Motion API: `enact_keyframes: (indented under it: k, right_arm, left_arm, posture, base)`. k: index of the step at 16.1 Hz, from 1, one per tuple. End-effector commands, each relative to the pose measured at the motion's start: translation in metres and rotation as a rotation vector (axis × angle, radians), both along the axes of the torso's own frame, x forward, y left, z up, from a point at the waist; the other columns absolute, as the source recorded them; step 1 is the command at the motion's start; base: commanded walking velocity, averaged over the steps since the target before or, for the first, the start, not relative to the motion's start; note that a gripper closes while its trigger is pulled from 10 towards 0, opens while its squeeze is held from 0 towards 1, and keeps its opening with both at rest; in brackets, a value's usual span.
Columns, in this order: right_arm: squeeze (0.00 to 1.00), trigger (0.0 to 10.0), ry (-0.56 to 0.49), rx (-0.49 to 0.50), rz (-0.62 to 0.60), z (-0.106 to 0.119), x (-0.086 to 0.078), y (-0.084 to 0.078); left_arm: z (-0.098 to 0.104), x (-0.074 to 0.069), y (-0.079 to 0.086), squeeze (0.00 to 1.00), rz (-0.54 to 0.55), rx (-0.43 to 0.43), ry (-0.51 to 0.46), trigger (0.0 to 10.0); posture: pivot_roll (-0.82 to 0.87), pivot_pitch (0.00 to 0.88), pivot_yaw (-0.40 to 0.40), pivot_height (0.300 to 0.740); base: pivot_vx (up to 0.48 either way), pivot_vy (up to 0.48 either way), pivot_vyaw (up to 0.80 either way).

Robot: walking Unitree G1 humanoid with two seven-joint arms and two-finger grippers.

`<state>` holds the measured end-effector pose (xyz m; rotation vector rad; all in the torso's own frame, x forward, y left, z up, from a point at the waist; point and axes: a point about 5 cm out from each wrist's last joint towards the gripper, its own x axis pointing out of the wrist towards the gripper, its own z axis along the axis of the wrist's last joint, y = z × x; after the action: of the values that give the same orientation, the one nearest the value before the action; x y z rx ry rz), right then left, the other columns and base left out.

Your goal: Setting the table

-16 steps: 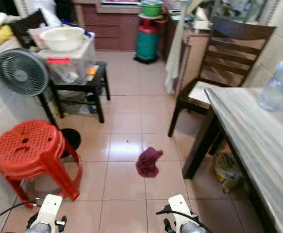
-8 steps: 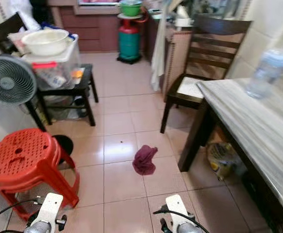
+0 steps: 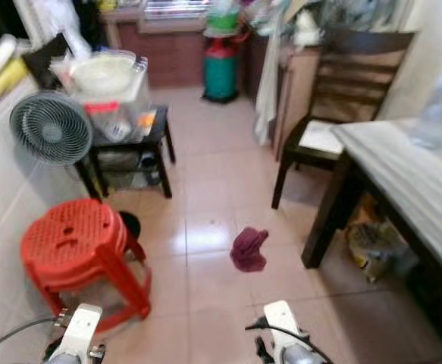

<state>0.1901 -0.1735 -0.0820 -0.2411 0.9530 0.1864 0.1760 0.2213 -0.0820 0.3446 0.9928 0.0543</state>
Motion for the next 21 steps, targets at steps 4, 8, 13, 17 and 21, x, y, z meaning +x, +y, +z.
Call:
enact_keyframes:
  k: [4, 8, 13, 17, 21]
  right_arm:
    - [0.0, 10.0, -0.031, 0.021, 0.014, 0.004, 0.008, 0.007]
    - [0.0, 10.0, -0.041, 0.023, 0.019, 0.005, 0.011, 0.008]
    - [0.0, 10.0, -0.046, 0.016, 0.041, 0.007, 0.013, 0.011]
    - [0.0, 10.0, -0.045, 0.009, 0.039, 0.007, 0.015, 0.011]
    - [0.0, 10.0, -0.084, 0.073, -0.119, 0.015, 0.029, 0.004]
  left_arm:
    - [0.004, 0.006, 0.006, 0.0, -0.013, 0.015, -0.021, 10.0]
    - [0.004, 0.006, 0.003, 0.0, -0.061, -0.006, -0.013, 10.0]
    - [0.001, 0.0, 0.002, 0.0, -0.044, -0.01, 0.002, 10.0]
    - [0.001, 0.001, -0.001, 0.0, -0.025, -0.035, -0.01, 10.0]
    - [0.01, 0.022, -0.007, 0.0, 0.07, -0.108, -0.109, 10.0]
  posture:
    - [-0.09, 0.0, 0.037, 0.74]
    - [-0.09, 0.0, 0.034, 0.74]
    - [-0.08, 0.0, 0.022, 0.74]
    - [-0.08, 0.0, 0.022, 0.74]
    - [-0.05, 0.0, -0.012, 0.74]
  base:
    - [0.0, 0.443, 0.65]
    - [0.0, 0.0, 0.56]
    - [0.0, 0.0, 0.18]
    - [0.0, 0.0, 0.0]
    - [0.0, 0.0, 0.0]
